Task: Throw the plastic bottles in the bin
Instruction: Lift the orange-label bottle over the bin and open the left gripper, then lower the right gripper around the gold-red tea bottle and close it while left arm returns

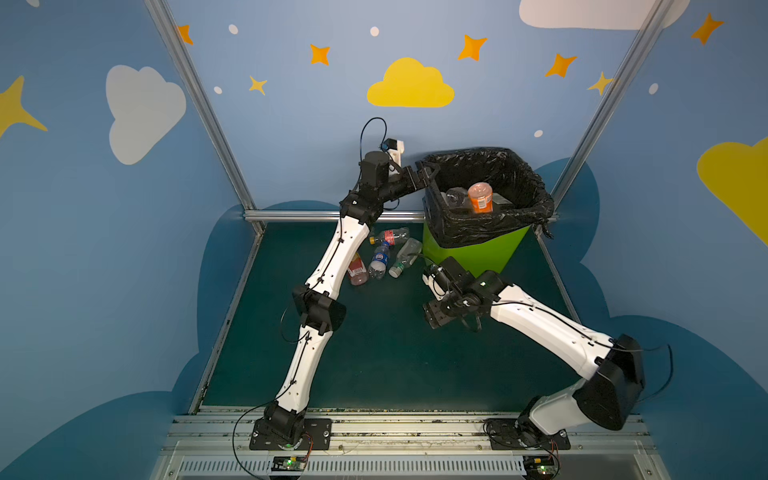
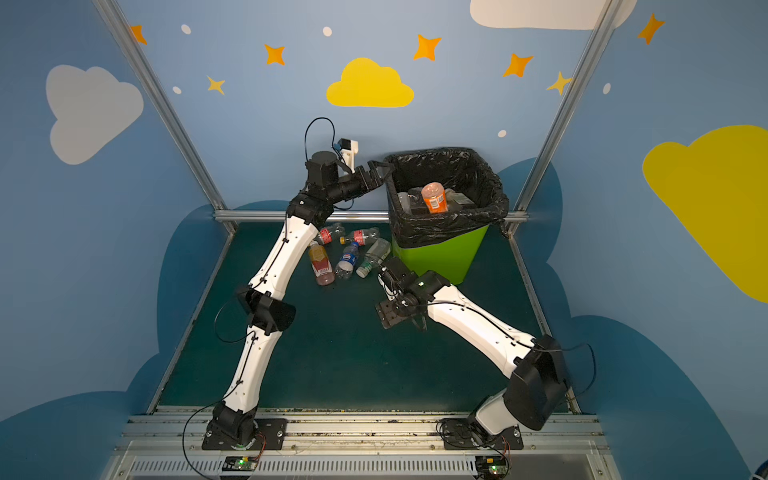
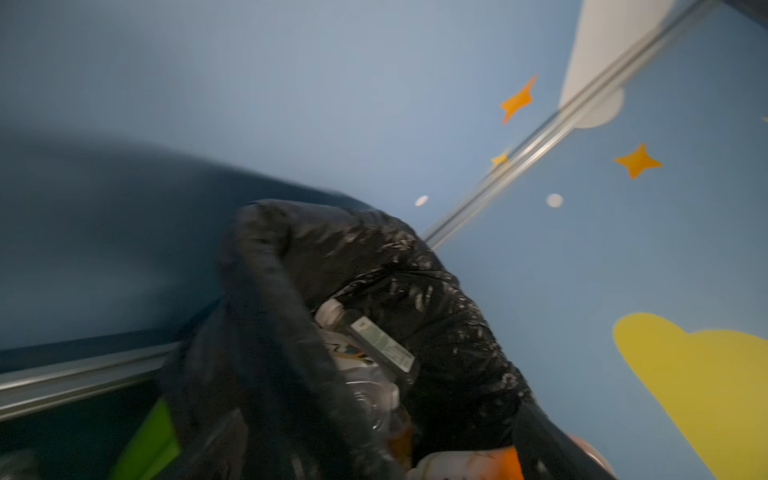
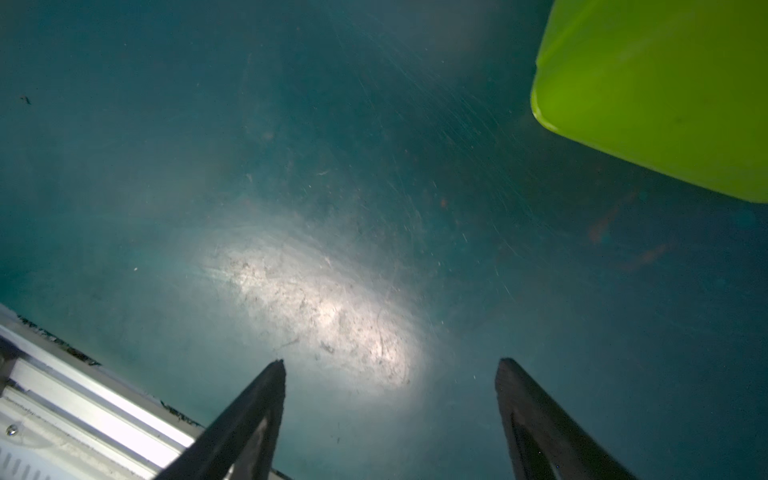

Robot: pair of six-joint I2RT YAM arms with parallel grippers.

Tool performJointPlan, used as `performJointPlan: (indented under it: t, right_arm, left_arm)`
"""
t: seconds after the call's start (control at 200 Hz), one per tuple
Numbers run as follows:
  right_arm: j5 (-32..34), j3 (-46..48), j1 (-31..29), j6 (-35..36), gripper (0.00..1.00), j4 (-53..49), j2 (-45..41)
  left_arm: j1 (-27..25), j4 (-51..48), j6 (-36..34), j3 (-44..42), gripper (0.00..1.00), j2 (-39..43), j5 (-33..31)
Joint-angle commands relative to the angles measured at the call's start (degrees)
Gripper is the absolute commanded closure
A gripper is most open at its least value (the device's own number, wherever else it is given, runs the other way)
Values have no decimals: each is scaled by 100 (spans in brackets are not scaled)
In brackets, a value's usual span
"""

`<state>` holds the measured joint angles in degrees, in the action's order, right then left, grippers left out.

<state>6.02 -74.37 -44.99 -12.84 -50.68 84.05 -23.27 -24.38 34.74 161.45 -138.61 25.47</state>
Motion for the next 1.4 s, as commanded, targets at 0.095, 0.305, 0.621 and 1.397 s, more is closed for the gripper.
performJointPlan:
  t: [0.095,0.305,0.621,1.397]
  right_arm:
    - [-63,14,51,222,20,152,-258]
    - [-444,-223,52,447,20,339,-31]
    - [-1267,-1674,-184,756,20,343,1024]
    - [-1069,-6466,-80,-493,19,59,5360]
  left_arm:
    - [60,-872,-1235,-983,0,2178,-945]
    - [325,-1859,-1567,-3244,0,3759,-1947]
    - [1703,-1963,-502,-7581,0,6118,-1569]
    - [2772,-1662,-683,-9398,0,6506,2]
